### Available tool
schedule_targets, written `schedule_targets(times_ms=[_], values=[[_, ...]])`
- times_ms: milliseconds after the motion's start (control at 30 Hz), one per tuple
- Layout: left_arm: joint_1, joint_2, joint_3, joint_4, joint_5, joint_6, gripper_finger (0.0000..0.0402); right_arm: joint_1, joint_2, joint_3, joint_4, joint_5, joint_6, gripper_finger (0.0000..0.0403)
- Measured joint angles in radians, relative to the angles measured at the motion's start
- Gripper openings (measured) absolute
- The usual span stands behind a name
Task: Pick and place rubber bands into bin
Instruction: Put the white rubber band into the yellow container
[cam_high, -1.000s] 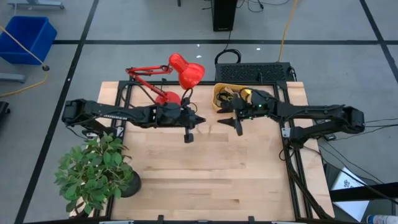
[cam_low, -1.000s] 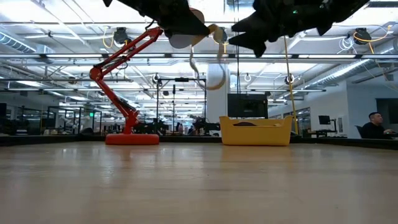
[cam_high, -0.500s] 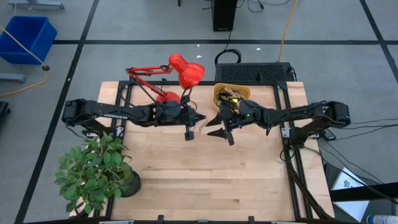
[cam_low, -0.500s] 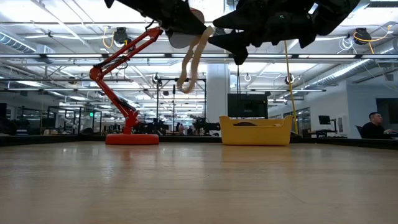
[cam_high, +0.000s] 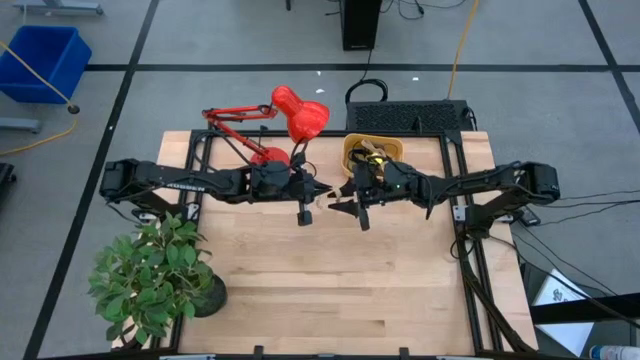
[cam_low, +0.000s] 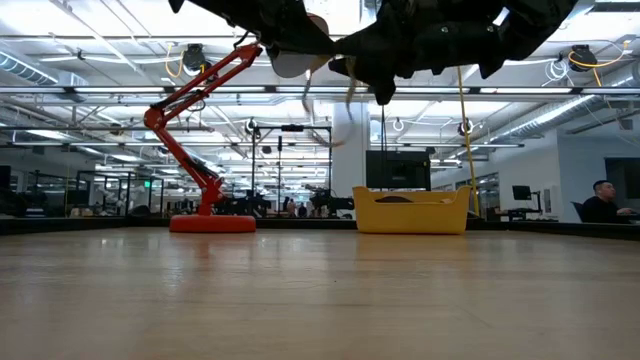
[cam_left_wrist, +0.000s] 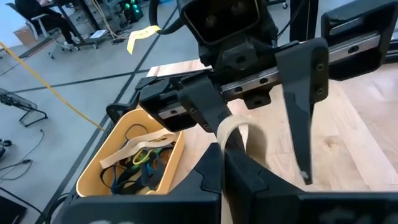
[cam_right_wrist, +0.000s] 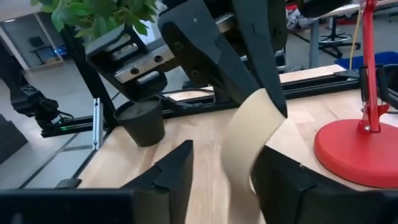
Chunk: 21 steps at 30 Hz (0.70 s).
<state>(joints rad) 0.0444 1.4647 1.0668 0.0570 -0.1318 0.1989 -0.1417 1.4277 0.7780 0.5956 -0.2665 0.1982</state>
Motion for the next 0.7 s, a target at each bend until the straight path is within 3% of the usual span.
schedule_targets(times_ms=[233,367,500,700], values=[[0.000,0.000,0.000,-0.001,0.000,-0.002,0.0022,0.000,0.000,0.000,-0.001,-0.057,0.000,0.0065],[0.000,0.000,0.000,-0.001,0.000,-0.003,0.0010,0.000,0.000,0.000,-0.001,-0.080,-0.009,0.0011],[0.000,0.000,0.000,-0.001,-0.001,-0.006,0.0013,0.000,0.000,0.000,-0.001,-0.080,-0.013,0.0006],[0.000,0.000,0.000,-0.001,-0.009,-0.042,0.0058,0.000,0.000,0.000,-0.003,-0.080,-0.008,0.0002]])
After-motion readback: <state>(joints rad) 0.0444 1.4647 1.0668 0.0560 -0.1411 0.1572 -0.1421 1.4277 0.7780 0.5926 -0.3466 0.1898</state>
